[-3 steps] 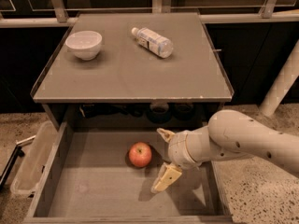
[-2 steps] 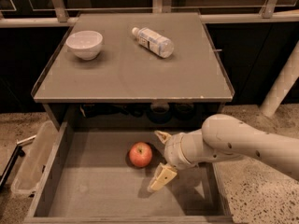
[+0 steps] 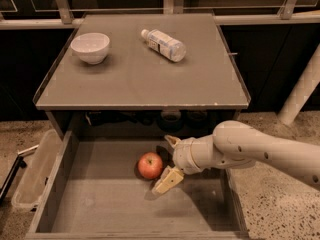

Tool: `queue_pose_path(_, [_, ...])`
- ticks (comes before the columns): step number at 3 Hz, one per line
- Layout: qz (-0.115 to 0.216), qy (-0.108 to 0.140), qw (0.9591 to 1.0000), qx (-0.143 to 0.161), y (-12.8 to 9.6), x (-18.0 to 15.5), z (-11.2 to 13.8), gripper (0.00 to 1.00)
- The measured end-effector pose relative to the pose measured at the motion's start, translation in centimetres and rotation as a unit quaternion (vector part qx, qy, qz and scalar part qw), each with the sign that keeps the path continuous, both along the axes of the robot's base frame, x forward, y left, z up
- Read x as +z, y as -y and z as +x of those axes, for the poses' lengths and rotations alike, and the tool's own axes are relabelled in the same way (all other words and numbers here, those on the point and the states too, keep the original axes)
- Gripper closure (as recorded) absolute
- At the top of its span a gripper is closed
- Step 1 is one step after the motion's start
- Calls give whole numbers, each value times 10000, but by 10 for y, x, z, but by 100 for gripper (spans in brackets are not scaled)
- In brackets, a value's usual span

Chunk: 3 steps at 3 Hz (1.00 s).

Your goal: Pick apple from top drawer and place on counter

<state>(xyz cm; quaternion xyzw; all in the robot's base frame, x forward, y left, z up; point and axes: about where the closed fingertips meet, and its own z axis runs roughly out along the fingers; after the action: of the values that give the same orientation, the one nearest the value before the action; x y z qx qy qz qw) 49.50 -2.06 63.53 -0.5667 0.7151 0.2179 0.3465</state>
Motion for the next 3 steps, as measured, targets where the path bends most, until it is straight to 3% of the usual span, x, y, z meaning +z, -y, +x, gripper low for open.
queue_pose_path(2, [616, -383, 9973, -145, -23, -8, 1, 0])
queue_pose_path(3, [620, -386, 9972, -143, -23, -8, 1, 19])
